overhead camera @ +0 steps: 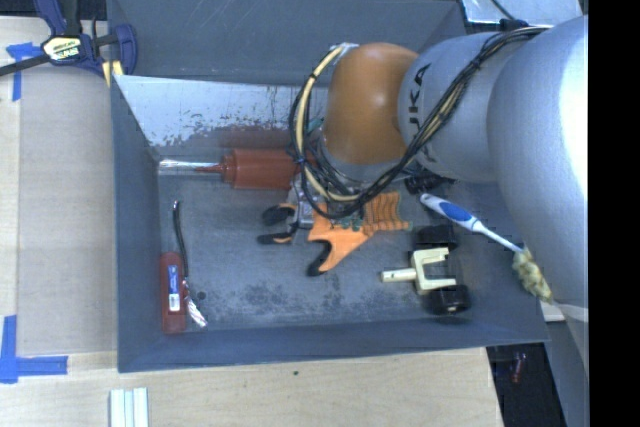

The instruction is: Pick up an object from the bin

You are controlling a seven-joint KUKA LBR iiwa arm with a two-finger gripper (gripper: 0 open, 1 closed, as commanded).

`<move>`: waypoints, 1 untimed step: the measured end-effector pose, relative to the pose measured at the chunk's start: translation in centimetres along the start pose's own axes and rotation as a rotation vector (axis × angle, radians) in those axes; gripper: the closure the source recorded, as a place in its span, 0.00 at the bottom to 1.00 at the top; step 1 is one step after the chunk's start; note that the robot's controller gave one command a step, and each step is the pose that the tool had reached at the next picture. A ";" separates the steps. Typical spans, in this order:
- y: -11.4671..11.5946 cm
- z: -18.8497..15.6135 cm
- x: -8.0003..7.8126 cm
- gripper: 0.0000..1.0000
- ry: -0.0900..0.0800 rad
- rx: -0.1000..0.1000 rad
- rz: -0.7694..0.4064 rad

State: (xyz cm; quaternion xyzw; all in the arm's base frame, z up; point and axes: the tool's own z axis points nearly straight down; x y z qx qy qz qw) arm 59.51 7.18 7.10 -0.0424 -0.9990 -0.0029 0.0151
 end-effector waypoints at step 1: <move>0.0 0.0 0.0 1.00 0.000 0.000 0.000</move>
Offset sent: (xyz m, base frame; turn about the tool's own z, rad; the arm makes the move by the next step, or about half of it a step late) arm 0.0045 0.0003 -0.0010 -0.0616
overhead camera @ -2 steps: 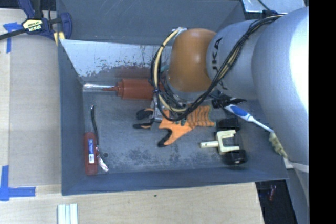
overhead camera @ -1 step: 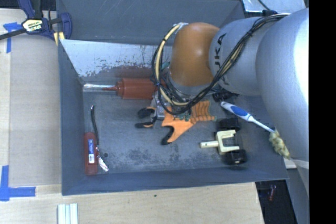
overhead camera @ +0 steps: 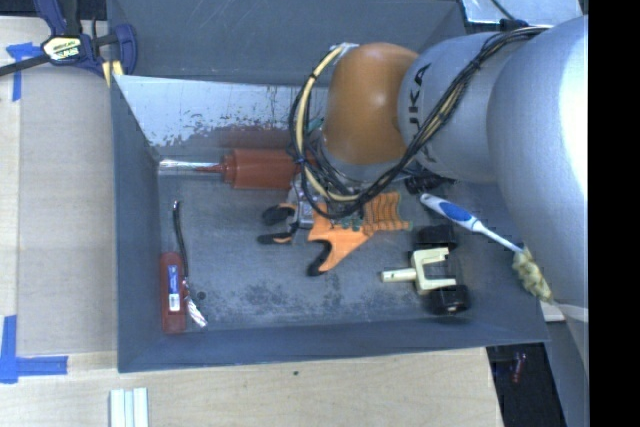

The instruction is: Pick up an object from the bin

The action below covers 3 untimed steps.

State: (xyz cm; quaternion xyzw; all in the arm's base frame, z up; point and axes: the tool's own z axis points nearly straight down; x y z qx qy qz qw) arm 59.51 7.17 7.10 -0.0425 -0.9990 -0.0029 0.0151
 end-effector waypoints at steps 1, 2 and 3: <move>0.0 0.0 -0.1 1.00 0.003 0.001 -0.022; -0.1 0.0 -0.4 1.00 0.021 -0.005 0.061; -0.4 -0.1 -0.5 1.00 0.025 -0.004 -0.055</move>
Offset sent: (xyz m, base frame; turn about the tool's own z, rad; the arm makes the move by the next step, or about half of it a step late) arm 0.0077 -0.0067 -0.0010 0.0701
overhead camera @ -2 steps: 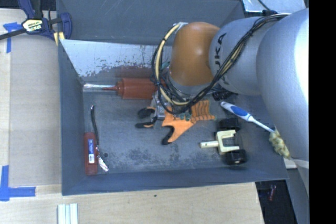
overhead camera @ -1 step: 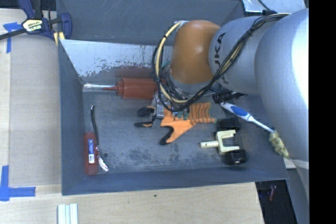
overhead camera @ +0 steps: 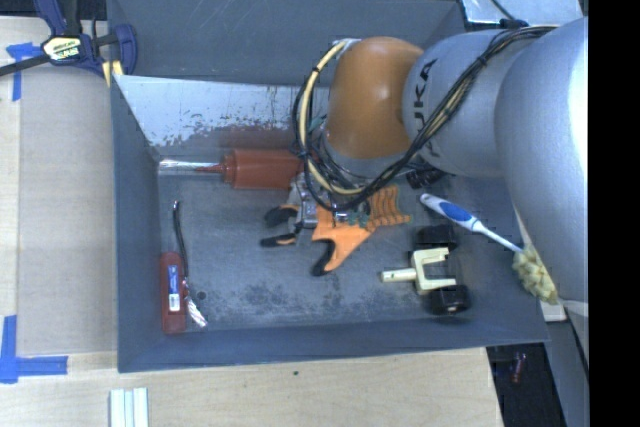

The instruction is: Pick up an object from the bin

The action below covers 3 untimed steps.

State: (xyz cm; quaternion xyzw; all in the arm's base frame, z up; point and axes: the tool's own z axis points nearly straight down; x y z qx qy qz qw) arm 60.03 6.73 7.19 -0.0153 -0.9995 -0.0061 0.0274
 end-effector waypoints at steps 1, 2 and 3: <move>-0.5 -6.8 1.3 1.00 -0.006 0.001 0.051; -1.0 -4.9 1.4 1.00 -0.015 0.000 0.085; -1.0 -1.1 1.2 1.00 -0.005 0.001 0.115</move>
Offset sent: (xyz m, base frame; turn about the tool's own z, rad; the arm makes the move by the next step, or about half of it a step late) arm -0.0196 -0.0145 -0.0019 0.1122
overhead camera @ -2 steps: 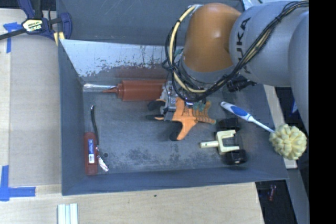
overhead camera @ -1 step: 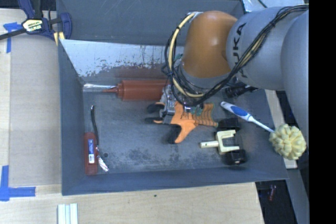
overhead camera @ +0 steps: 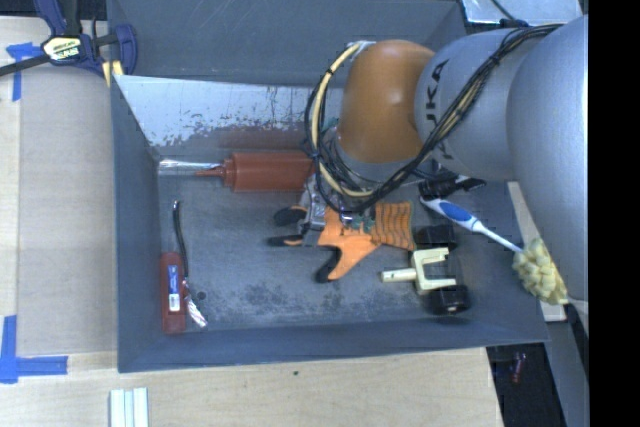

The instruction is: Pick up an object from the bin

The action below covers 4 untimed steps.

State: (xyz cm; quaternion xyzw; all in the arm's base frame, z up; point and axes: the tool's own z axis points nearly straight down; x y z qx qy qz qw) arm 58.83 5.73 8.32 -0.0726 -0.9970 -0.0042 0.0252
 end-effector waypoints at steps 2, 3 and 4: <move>-2.1 0.3 -2.8 1.00 0.038 0.000 0.207; -2.1 0.3 -2.8 1.00 0.038 0.000 0.206; -2.1 0.3 -2.8 1.00 0.038 0.000 0.206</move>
Offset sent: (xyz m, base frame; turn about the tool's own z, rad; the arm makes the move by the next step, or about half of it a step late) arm 0.0000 0.0000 0.0000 0.0000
